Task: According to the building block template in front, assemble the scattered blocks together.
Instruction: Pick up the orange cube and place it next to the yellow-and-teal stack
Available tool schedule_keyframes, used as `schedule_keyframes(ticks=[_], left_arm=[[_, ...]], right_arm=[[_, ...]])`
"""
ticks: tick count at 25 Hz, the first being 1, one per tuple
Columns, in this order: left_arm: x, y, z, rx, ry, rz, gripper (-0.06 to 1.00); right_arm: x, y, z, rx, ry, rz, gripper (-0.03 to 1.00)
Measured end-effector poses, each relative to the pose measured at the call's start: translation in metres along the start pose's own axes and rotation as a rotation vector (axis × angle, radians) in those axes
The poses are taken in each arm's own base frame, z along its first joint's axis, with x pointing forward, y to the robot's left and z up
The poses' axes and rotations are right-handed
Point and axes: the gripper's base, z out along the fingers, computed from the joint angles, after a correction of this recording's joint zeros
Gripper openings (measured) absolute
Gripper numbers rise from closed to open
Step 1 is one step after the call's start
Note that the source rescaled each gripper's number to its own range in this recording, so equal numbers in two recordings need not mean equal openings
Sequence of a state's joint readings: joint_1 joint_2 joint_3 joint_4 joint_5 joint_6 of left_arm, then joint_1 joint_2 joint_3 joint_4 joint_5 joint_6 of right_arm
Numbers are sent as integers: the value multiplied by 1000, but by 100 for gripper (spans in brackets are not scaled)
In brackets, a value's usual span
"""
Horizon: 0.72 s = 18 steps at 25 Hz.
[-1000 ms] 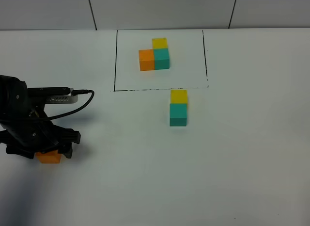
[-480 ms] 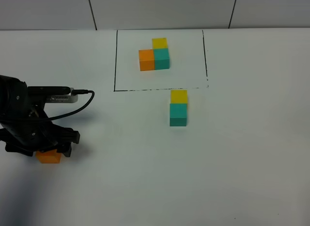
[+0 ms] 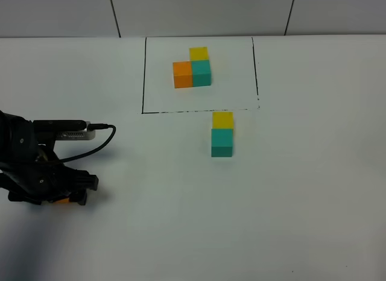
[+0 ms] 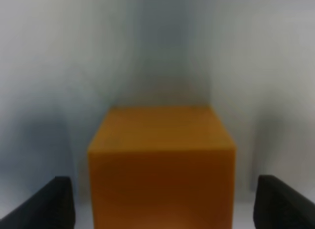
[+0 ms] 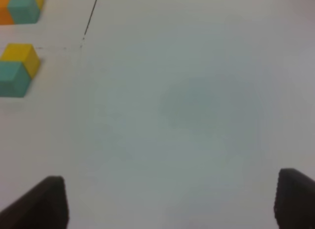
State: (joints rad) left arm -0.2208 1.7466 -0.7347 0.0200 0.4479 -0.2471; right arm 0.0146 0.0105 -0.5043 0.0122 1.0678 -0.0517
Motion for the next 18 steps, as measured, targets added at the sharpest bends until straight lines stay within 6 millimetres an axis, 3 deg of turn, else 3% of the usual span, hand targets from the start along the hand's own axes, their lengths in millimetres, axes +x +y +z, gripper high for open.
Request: schedule_keyframes(ticks=[5, 9, 13, 18], left_arm=[[-2, 0, 0, 4, -25, -5, 36], [-2, 0, 0, 3, -26, -6, 2], [-2, 0, 0, -4, -23, 8, 0], [-13, 5, -10, -86, 4, 228, 0]], right_arm=[[0, 0, 0, 0, 0, 0, 71], [0, 0, 0, 0, 0, 0, 71], [0, 0, 0, 0, 0, 0, 71], [0, 0, 0, 0, 0, 0, 71]])
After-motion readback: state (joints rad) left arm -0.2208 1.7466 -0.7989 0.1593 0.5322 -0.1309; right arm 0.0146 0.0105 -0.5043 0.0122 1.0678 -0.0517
